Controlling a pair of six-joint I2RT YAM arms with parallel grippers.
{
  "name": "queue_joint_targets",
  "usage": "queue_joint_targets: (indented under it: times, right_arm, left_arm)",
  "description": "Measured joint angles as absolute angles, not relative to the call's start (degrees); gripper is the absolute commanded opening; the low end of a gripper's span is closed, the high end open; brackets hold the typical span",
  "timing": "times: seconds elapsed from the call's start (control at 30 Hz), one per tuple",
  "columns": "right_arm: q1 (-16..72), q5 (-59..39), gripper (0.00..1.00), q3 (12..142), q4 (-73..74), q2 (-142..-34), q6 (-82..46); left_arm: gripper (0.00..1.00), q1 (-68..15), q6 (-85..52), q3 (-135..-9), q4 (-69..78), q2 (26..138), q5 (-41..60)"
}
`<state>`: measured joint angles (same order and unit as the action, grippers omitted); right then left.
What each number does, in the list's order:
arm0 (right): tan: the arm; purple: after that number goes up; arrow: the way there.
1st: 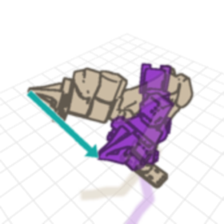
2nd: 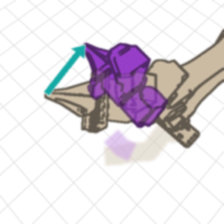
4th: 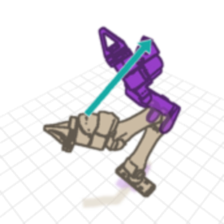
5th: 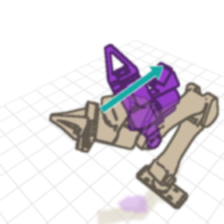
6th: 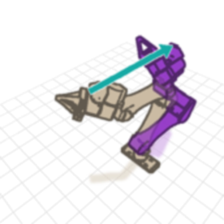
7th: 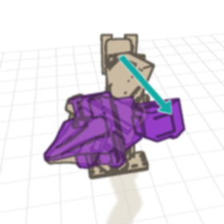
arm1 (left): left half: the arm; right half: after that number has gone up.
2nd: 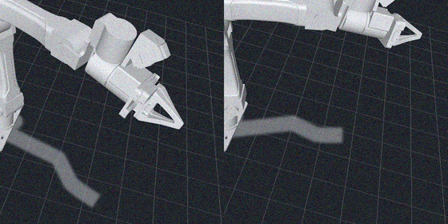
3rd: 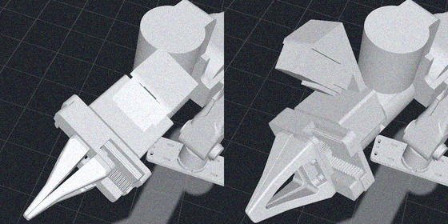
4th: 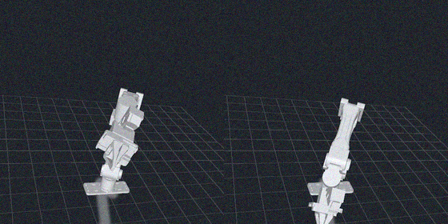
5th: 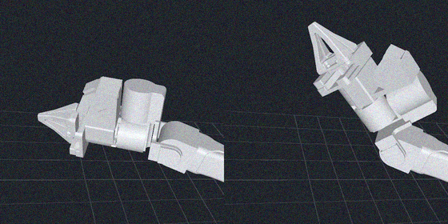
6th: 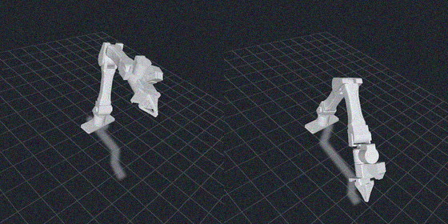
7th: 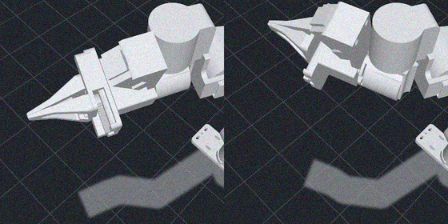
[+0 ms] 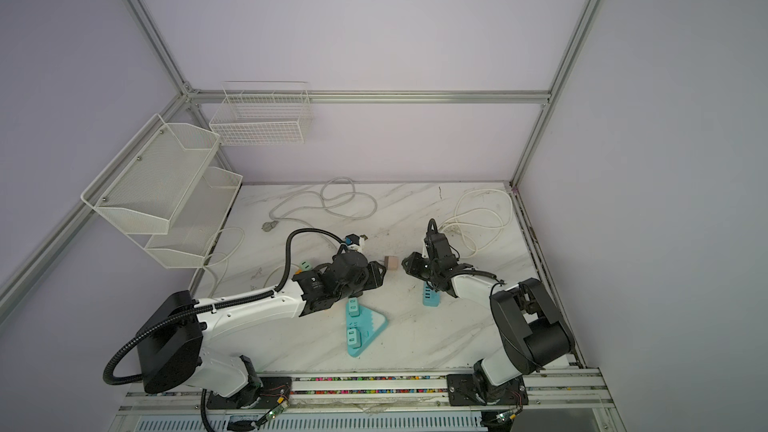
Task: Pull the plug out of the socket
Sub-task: 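Release the green adapter by the pink plug while the left gripper moves away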
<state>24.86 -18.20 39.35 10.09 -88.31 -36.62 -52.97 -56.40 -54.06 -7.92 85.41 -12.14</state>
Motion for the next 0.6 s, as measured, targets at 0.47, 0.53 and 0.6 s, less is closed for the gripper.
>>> queue_joint_targets:
  times: [0.47, 0.53, 0.6]
  right_arm:
    - [26.0, -15.14, 0.18, 43.05, 13.5, -96.64, -36.97]
    - [26.02, -14.57, 0.22, 43.64, 13.47, -97.08, -36.86]
    - [26.04, -14.11, 0.25, 43.92, 13.39, -97.25, -36.77]
  left_arm:
    - [0.5, -52.25, -56.62, -53.43, -7.16, 83.99, -11.2]
    - [0.5, -52.12, -56.64, -53.39, -6.92, 83.99, -10.92]
    - [0.5, -52.12, -56.73, -53.34, -6.9, 83.99, -10.76]
